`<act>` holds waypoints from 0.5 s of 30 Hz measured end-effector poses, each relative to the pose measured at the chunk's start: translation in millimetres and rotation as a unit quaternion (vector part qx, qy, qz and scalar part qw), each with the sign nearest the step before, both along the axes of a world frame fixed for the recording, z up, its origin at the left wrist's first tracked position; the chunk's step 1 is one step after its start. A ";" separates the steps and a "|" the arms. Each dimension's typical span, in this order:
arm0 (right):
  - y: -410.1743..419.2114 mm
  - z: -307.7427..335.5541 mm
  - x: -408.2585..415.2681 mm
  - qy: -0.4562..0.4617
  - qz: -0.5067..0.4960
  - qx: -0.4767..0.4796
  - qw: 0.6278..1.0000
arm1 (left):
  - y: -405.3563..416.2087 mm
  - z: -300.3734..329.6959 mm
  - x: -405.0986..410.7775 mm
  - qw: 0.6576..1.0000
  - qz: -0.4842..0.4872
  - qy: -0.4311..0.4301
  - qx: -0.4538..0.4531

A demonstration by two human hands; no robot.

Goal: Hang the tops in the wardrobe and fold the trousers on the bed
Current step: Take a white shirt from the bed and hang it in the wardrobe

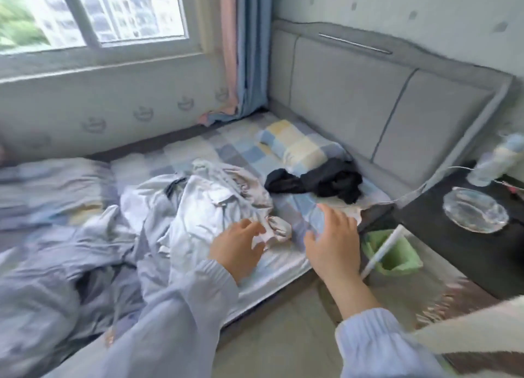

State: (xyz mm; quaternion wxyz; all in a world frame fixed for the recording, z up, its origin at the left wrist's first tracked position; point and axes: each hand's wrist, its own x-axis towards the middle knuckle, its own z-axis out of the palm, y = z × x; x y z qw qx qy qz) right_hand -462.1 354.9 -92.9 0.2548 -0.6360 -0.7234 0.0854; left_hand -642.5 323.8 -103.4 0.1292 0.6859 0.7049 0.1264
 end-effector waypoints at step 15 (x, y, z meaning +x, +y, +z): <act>195.7 -187.0 -201.5 -0.069 0.143 -0.409 0.898 | 133.5 -164.0 -207.2 0.954 0.224 -0.016 -0.196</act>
